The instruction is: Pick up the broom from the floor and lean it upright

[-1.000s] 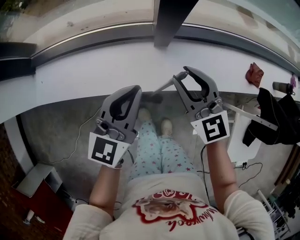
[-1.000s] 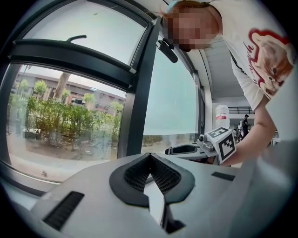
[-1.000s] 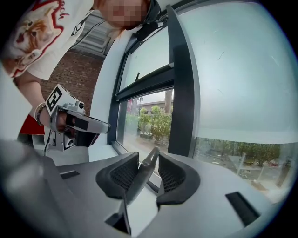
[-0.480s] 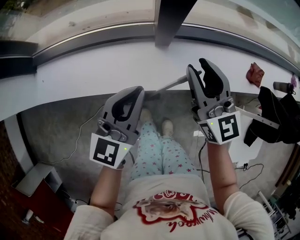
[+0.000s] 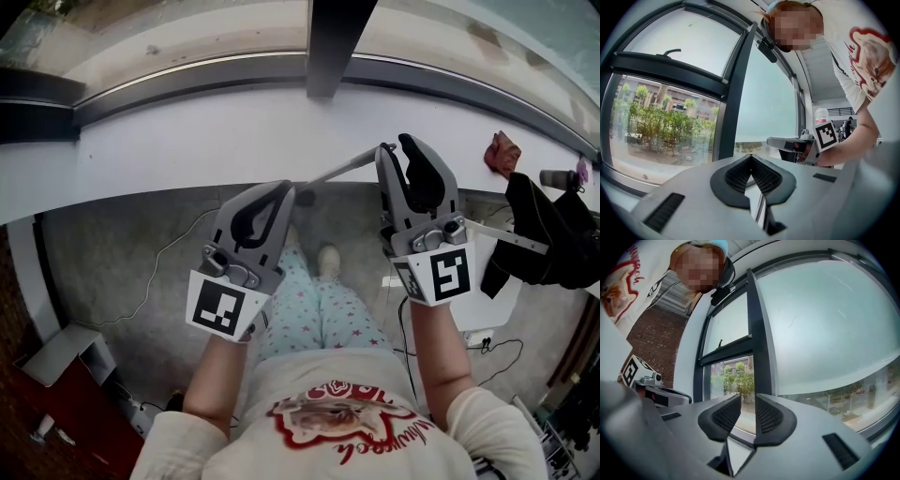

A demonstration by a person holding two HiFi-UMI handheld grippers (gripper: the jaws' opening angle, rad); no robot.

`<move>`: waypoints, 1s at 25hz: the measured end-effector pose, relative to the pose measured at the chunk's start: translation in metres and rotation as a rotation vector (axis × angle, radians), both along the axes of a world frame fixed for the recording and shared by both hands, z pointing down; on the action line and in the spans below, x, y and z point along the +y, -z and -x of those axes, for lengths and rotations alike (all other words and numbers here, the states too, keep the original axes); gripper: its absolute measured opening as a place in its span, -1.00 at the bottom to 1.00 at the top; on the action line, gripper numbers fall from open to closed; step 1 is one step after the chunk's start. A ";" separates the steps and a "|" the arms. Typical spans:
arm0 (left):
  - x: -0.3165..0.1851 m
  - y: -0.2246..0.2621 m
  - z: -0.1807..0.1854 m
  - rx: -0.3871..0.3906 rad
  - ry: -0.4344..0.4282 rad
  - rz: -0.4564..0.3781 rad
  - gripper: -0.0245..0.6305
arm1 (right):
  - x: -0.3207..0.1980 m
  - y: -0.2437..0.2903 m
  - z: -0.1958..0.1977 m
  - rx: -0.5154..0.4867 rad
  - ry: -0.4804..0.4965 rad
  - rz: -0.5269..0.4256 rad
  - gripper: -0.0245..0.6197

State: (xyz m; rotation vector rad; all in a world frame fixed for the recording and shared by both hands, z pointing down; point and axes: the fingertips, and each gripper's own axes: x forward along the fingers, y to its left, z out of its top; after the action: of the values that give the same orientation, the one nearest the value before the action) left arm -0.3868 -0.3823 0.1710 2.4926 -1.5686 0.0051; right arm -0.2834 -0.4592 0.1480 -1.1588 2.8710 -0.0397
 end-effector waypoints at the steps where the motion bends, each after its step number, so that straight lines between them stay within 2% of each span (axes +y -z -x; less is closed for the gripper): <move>1: 0.002 0.002 -0.003 -0.001 0.001 -0.004 -0.87 | 0.002 0.002 -0.005 -0.002 -0.009 0.000 -0.62; 3: 0.004 0.006 -0.009 -0.004 0.004 -0.014 -0.87 | 0.006 0.005 -0.014 -0.001 -0.021 -0.004 -0.81; 4: 0.006 0.008 -0.012 -0.003 0.007 -0.019 -0.87 | 0.009 0.006 -0.018 -0.002 -0.023 -0.003 -0.82; 10: 0.024 0.018 -0.031 -0.004 0.017 -0.033 -0.87 | 0.040 0.012 -0.032 -0.013 0.001 0.028 -0.84; 18: 0.050 0.055 -0.068 0.011 0.005 -0.069 -0.87 | 0.096 0.042 -0.016 -0.012 0.134 0.009 -0.85; 22: 0.061 0.070 -0.078 -0.006 0.000 -0.094 -0.87 | 0.106 0.057 -0.017 -0.046 0.155 0.012 -0.85; 25: 0.073 0.085 -0.081 0.022 0.028 -0.118 -0.87 | 0.111 0.066 -0.016 -0.065 0.165 0.041 -0.85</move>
State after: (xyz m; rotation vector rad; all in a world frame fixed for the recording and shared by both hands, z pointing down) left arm -0.3061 -0.3094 0.0856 2.5488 -1.6398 -0.1219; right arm -0.2673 -0.3485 0.0824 -0.9054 2.9133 -0.1403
